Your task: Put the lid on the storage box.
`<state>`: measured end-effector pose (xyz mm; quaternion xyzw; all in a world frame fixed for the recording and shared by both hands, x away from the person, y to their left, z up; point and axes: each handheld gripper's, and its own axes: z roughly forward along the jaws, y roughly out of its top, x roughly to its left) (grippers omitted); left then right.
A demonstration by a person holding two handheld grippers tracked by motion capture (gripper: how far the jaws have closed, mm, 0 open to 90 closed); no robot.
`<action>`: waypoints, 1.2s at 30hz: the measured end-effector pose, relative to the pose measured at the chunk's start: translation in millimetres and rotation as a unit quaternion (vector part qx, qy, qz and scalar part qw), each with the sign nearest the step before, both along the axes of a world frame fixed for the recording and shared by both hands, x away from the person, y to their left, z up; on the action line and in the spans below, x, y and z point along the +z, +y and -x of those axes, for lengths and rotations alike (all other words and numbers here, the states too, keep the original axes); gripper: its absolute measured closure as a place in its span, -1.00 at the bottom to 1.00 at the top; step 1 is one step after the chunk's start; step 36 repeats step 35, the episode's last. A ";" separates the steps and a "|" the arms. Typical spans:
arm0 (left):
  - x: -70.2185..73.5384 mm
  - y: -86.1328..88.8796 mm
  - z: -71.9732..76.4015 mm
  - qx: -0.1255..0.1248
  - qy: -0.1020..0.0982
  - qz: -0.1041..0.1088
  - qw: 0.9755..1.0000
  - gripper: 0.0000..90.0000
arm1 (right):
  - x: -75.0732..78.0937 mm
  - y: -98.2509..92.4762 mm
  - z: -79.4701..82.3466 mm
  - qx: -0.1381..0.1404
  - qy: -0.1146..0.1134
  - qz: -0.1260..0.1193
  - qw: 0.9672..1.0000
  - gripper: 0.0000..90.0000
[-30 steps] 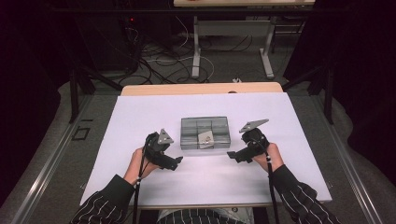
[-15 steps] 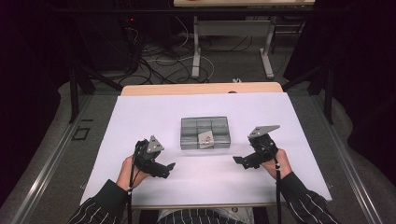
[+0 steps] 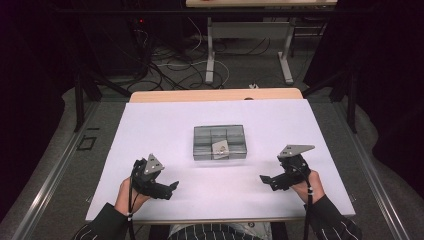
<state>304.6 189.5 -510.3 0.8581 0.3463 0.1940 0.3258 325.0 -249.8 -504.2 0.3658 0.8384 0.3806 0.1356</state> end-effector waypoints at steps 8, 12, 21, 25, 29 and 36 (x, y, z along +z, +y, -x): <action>-1.8 11.4 13.8 0.011 -0.004 0.009 1.000 -1.00 | -5.3 -16.6 20.8 -0.015 0.002 0.000 1.000 -1.00; -3.2 16.9 19.6 0.014 -0.006 0.010 1.000 -1.00 | -6.9 -24.6 29.6 -0.022 0.001 -0.002 1.000 -1.00; -2.3 17.2 23.2 0.008 -0.017 0.016 1.000 -1.00 | -11.8 -32.1 38.6 -0.029 -0.005 0.002 1.000 -1.00; -3.7 15.1 22.1 0.003 -0.011 0.010 1.000 -1.00 | -12.9 -33.0 39.0 -0.029 -0.006 0.000 1.000 -1.00; -4.9 11.8 21.0 -0.005 -0.004 0.000 1.000 -1.00 | -13.2 -32.5 38.6 -0.023 -0.006 0.001 1.000 -1.00; -6.8 9.0 19.6 -0.013 -0.008 -0.012 1.000 -1.00 | -13.6 -33.8 38.1 -0.025 -0.007 -0.001 1.000 -1.00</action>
